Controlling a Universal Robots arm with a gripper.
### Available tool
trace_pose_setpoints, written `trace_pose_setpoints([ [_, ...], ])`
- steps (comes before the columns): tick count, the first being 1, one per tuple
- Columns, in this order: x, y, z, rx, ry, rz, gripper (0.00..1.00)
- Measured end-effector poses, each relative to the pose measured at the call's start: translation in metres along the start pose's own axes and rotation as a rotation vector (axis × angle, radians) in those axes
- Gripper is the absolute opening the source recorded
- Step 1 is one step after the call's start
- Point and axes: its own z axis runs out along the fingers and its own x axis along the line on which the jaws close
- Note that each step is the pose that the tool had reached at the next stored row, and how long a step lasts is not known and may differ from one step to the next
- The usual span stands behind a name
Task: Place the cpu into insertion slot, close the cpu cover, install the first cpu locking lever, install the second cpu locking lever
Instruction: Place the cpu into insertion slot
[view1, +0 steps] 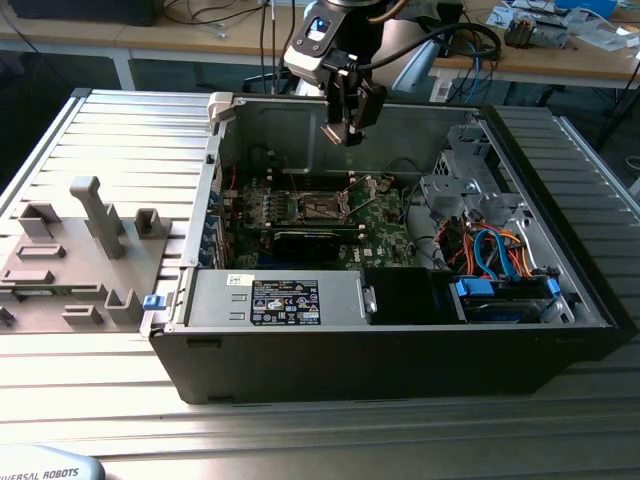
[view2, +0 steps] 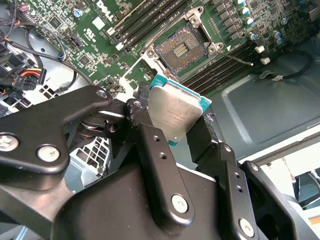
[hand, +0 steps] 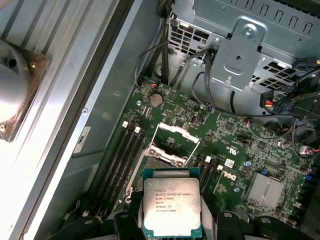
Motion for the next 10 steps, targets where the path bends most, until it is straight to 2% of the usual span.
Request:
trace_pose_setpoints([
  [10, 0.0, 0.0, 0.0, 0.0, -0.0003, 0.004, 0.54],
])
